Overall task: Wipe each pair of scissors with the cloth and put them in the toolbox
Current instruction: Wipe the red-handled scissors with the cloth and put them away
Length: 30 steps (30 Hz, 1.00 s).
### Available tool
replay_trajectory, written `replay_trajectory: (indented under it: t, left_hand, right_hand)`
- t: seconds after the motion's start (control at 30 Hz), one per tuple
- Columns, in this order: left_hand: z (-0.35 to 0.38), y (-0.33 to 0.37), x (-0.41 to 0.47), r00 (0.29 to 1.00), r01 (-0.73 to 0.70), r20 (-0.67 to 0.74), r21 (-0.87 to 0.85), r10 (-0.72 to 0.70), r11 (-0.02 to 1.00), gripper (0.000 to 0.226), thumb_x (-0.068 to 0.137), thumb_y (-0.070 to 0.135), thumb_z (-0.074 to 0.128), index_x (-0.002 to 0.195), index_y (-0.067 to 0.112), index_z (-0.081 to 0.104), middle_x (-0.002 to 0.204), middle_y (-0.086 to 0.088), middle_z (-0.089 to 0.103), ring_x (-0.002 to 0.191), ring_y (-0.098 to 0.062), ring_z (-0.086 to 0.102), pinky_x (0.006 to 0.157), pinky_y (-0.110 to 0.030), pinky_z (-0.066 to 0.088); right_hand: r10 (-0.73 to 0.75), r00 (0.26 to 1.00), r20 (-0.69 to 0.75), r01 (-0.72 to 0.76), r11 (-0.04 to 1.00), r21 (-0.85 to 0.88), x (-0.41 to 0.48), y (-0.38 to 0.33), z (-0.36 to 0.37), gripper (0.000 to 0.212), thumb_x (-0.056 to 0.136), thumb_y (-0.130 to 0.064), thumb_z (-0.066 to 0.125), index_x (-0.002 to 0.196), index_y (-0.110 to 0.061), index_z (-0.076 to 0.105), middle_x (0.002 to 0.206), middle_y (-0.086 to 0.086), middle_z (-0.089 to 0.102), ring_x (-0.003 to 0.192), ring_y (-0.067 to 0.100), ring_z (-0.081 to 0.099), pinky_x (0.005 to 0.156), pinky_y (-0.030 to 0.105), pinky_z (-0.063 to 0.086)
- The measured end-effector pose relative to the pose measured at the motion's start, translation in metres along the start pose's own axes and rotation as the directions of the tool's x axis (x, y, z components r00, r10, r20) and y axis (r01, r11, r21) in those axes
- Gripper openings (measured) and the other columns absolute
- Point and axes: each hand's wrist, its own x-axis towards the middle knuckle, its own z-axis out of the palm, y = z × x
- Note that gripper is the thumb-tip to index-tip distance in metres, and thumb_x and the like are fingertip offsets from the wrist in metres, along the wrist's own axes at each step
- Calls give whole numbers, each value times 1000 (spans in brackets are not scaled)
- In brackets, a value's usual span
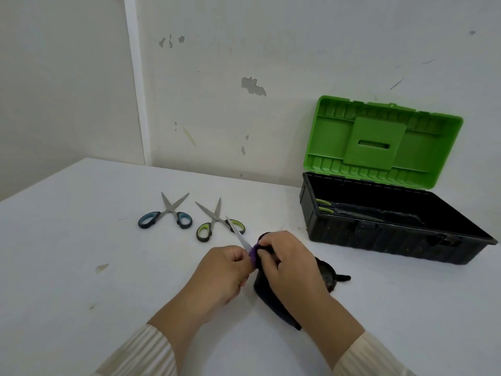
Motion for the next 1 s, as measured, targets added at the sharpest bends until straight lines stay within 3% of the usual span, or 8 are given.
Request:
replay_trajectory:
  t: [0.13, 0.3, 0.4, 0.6, 0.77, 0.9, 1.0]
  left_hand:
    - [3, 1, -2, 1000, -16, 13, -10, 16, 1000, 31, 88, 16, 61, 60, 11, 49, 49, -3, 42, 33, -13, 25, 39, -16, 17]
    - [2, 2, -2, 999, -39, -12, -6, 39, 999, 34, 87, 19, 61, 57, 13, 47, 50, -4, 41, 35, -13, 25, 37, -16, 18]
    - [3, 2, -4, 998, -59, 3, 2, 59, 998, 35, 88, 17, 62, 57, 14, 48, 47, -1, 41, 33, -12, 25, 37, -14, 19]
    - [4, 4, -6, 998, -63, -1, 21, 63, 998, 32, 89, 17, 59, 60, 11, 48, 46, 0, 41, 34, -12, 26, 38, -16, 20]
    - [5, 3, -6, 998, -59, -1, 15, 59, 998, 33, 90, 15, 59, 58, 12, 48, 45, 0, 40, 32, -11, 25, 38, -15, 19]
    - [5, 2, -6, 997, -75, 9, 67, 74, 995, 32, 90, 20, 60, 61, 12, 48, 46, 1, 41, 32, -10, 25, 37, -13, 22]
    - [3, 3, -6, 998, -57, 15, 46, 56, 997, 33, 90, 19, 60, 60, 12, 47, 48, 0, 41, 34, -12, 25, 38, -15, 21]
  right_hand:
    - [63, 989, -136, -57, 997, 48, 5, 13, 0, 9, 82, -8, 62, 87, -11, 68, 86, -5, 47, 69, -4, 44, 70, -3, 33]
    - [-9, 1000, -30, 11, 997, 82, -2, 7, 1, 26, 81, -30, 54, 99, -15, 66, 93, -8, 45, 80, -16, 42, 74, -4, 30]
    - [32, 992, -120, -20, 995, 101, 5, 13, 0, 17, 83, -22, 53, 89, -12, 65, 89, -3, 45, 84, -16, 43, 73, -2, 33]
    - [12, 995, -99, -5, 998, 63, 1, 10, 2, 17, 88, -13, 52, 94, -19, 66, 88, -4, 44, 69, -1, 45, 58, 4, 36]
    - [-27, 993, -117, 36, 997, 74, -1, 12, 6, 17, 84, -9, 55, 93, -13, 69, 85, -4, 45, 71, -6, 44, 64, 0, 38]
    - [65, 975, -213, -42, 993, 109, 3, 22, 4, 16, 85, -4, 59, 93, -13, 70, 85, -4, 46, 74, -5, 47, 69, 1, 39]
    - [-23, 985, -174, 35, 997, 67, -3, 18, 9, 15, 84, -8, 59, 93, -12, 70, 84, -3, 46, 72, -6, 44, 68, -1, 36]
